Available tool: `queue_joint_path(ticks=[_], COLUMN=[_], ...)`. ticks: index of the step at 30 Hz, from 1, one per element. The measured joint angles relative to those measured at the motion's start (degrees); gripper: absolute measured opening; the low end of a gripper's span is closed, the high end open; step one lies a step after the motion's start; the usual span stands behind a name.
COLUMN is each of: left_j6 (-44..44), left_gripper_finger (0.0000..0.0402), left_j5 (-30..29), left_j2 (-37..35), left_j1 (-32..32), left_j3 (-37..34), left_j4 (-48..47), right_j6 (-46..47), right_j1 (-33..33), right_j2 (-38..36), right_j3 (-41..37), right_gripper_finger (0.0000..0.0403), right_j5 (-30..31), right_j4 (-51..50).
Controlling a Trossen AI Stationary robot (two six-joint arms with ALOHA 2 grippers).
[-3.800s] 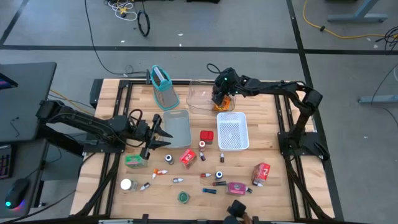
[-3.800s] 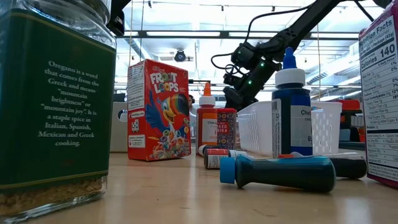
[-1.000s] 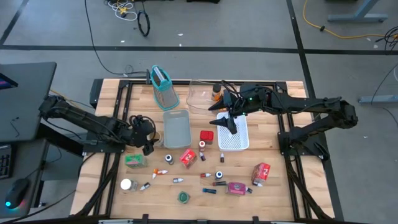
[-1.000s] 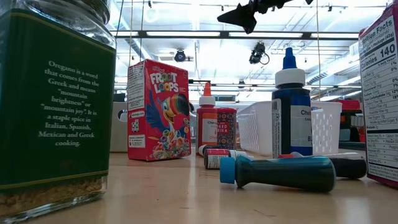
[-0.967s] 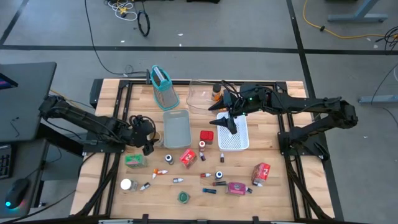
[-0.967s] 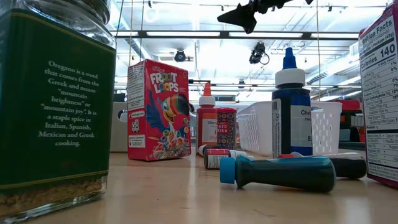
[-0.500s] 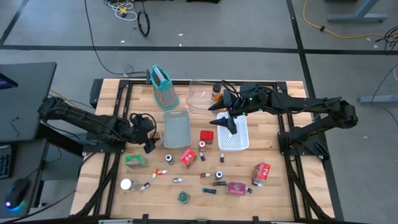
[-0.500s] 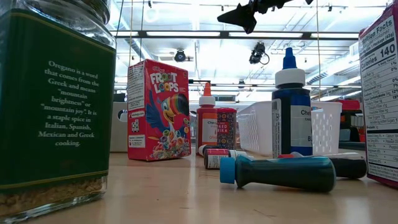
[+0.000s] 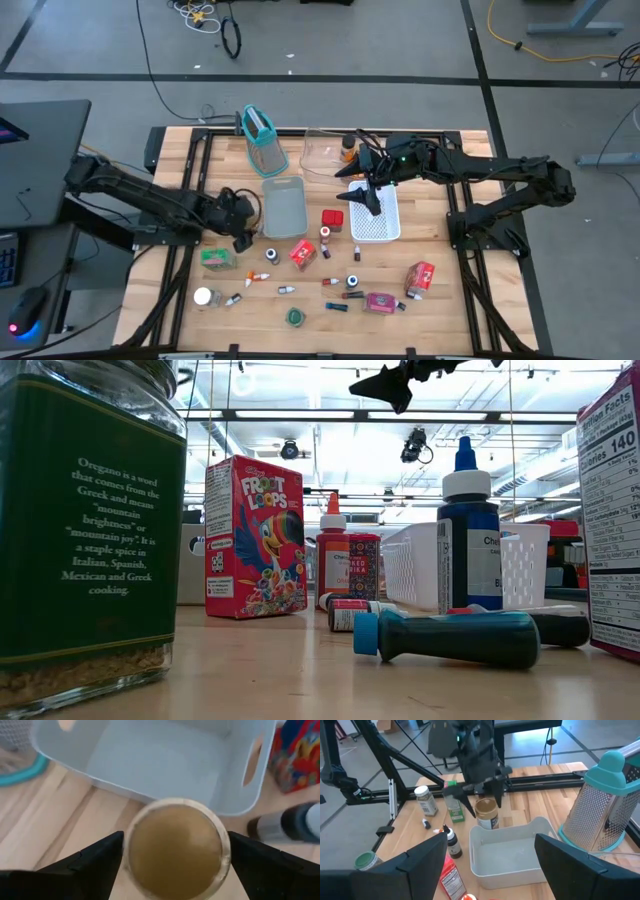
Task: Pick & Place Kitchen Items
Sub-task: Put the gold seasoning bottle into the transparent bin
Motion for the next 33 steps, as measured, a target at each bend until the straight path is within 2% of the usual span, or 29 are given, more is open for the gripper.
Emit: queue_joint_path(ticks=[6,11,16,22,26,30,33], left_j6=[3.0,4.1,2.0,-1.2,-0.3,-0.4,-0.6], left_gripper_finger=[0.0349,0.0323,0.0292,0.0290,0.0290,0.0290,0.0290], left_j5=[0.3,0.4,0.4,0.8,-1.6,-4.9,-9.0], left_j2=[5.1,7.1,7.4,7.5,7.5,7.5,7.5], left_j1=[0.0,0.0,0.1,0.1,0.1,0.1,0.3], left_j3=[0.0,0.0,0.0,1.2,4.2,10.1,15.8], left_j4=[0.9,3.4,3.6,2.0,1.8,-4.9,-10.5], right_j6=[1.1,2.5,0.1,0.4,2.8,0.6,-1.8], right_j1=[0.0,0.0,0.0,0.0,0.2,1.2,1.5], right_j2=[0.0,0.0,0.0,0.0,0.0,0.0,0.0], right_j3=[0.0,0.0,0.0,0.0,0.0,-2.2,-4.7], right_gripper_finger=[0.0311,0.0311,0.0311,0.0311,0.0311,0.0311,0.0311], right_j5=[-0.1,-0.1,0.0,1.5,3.7,9.5,11.6], right_j4=[2.7,2.0,-6.6,-15.7,-20.1,-19.4,-18.2])
